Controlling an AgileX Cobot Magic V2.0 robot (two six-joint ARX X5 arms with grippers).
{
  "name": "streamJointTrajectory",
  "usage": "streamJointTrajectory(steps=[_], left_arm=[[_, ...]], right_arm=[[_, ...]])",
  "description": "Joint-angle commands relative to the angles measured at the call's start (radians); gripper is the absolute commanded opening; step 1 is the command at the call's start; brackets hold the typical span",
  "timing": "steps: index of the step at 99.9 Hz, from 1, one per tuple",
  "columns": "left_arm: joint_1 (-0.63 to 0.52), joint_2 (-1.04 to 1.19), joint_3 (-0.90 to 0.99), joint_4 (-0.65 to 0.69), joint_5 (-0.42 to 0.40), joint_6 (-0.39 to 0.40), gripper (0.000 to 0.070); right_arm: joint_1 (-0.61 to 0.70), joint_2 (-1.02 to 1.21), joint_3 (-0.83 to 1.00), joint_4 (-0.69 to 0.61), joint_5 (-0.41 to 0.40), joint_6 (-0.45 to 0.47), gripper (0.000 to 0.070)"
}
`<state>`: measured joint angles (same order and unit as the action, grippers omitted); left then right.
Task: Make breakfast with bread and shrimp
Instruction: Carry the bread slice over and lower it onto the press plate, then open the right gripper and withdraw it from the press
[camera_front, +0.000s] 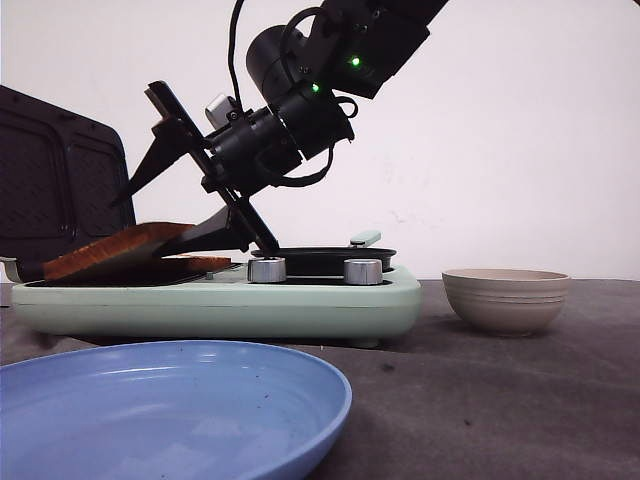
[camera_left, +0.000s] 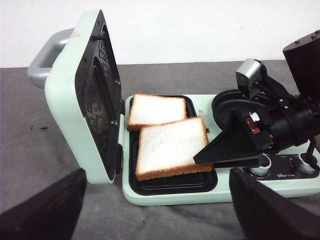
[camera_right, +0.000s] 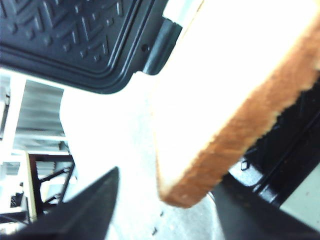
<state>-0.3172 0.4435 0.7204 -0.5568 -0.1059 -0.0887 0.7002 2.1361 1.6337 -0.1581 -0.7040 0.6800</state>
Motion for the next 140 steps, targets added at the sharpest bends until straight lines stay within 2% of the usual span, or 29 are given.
streamJointTrajectory(steps=[1,32,65,104,124,140], left_arm=[[-0.004,0.000,0.006,0.010,-0.003,0.004,0.0508],[-0.004,0.000,0.006,0.011,-0.003,0.005,0.0508],[-0.004,0.000,0.006,0.011,-0.003,0.005,0.0508],[-0.004,0.000,0.006,0.011,-0.003,0.004,0.0508],[-0.004,0.000,0.006,0.010,-0.003,0.004,0.0508],[-0.004,0.000,0.006,0.010,-0.003,0.004,0.0508]], right_arm=[[0.011,0.028,0.024,-0.008,0.000,-0.016,0.0404],[0.012,0.023,0.026,-0.028,-0.001,-0.035,0.0406],[0.010,-0.014,0.031,-0.109,0.074,-0.107,0.0406],[0.002,-0.041,0.031,-0.163,0.097,-0.151,0.0406],[-0.010,-0.105,0.031,-0.214,0.116,-0.218,0.0406],[-0.023,-0.187,0.031,-0.269,0.198,-0.315,0.0406]])
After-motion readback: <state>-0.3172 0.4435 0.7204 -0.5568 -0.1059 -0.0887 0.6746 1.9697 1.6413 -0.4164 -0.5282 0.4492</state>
